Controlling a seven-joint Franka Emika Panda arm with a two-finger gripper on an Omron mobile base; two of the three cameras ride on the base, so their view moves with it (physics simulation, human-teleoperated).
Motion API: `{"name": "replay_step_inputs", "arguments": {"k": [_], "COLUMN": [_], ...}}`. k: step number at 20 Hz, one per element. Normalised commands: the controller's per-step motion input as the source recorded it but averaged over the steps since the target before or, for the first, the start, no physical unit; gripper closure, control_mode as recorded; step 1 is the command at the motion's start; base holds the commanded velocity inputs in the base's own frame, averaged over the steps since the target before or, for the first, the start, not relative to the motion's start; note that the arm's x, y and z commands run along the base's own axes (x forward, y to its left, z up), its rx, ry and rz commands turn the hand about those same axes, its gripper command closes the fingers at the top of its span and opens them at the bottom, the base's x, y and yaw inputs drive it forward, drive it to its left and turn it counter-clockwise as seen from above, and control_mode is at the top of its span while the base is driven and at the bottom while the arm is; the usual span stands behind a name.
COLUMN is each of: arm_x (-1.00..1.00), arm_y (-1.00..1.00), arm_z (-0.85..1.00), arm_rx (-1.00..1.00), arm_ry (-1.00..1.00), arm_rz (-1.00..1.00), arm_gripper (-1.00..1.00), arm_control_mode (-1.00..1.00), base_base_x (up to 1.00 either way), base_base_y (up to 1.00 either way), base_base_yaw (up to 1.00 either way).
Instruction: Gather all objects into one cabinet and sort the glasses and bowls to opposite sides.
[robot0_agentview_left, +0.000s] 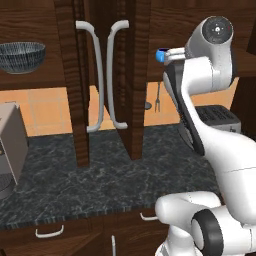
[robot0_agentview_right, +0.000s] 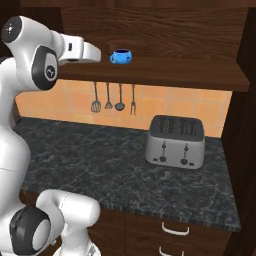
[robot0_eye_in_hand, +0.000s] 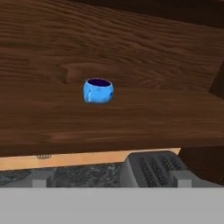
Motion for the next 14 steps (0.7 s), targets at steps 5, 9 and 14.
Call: {"name": "replay_step_inputs", "arguments": {"k": [5, 9, 14], "arm_x": [0.27, 0.21, 0.22], "arm_y": [0.00, 0.01, 0.00], "arm_z": [-0.28, 0.00, 0.00], "arm_rx": [-0.07, 0.00, 0.01], "arm_ry": [-0.03, -0.04, -0.03], "arm_rz": [-0.11, -0.01, 0.00], "arm_gripper": [-1.00, -1.00, -1.00], "arm_control_mode": [-1.00, -1.00, -1.00], "base_base_x": [0.00, 0.00, 0.00], "base_base_y": [0.00, 0.00, 0.00], "base_base_yaw": [0.00, 0.00, 0.00]}}
